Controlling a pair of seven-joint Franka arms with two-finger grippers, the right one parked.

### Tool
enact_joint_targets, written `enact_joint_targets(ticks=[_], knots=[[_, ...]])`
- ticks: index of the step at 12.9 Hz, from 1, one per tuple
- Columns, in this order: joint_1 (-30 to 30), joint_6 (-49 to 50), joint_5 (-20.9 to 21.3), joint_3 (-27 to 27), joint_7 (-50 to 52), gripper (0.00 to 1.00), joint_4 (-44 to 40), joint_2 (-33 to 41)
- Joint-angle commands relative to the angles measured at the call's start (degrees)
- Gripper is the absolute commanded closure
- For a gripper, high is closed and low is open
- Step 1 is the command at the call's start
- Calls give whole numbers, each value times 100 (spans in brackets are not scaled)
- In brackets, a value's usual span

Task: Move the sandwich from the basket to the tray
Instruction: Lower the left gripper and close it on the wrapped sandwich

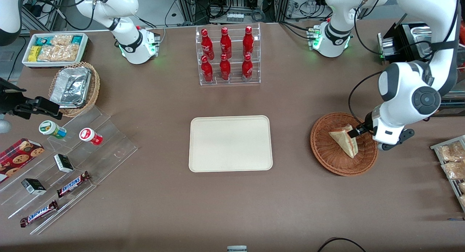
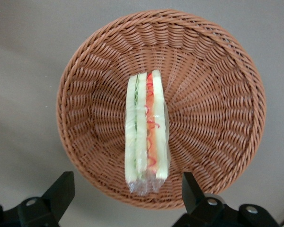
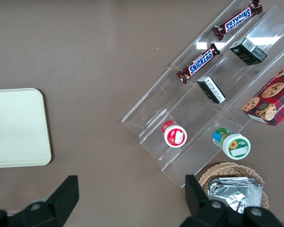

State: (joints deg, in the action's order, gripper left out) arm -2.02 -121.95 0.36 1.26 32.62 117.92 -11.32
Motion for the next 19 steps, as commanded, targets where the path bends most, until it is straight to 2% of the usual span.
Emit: enact_joint_targets(ticks=[1, 10, 11, 12, 13, 15, 16, 19], knots=[[-79, -320, -18, -3, 419, 0, -50, -264], [-96, -681, 8, 137, 649, 0, -24, -897], [-96, -708, 34, 163, 641, 3, -15, -941], [-96, -699, 52, 164, 641, 16, 11, -951], [-105, -699, 61, 164, 641, 35, 81, -942], [-96, -690, 78, 155, 649, 83, 100, -933], [-96, -655, 78, 155, 641, 100, 82, -916], [-96, -620, 235, 146, 588, 100, 12, -880]])
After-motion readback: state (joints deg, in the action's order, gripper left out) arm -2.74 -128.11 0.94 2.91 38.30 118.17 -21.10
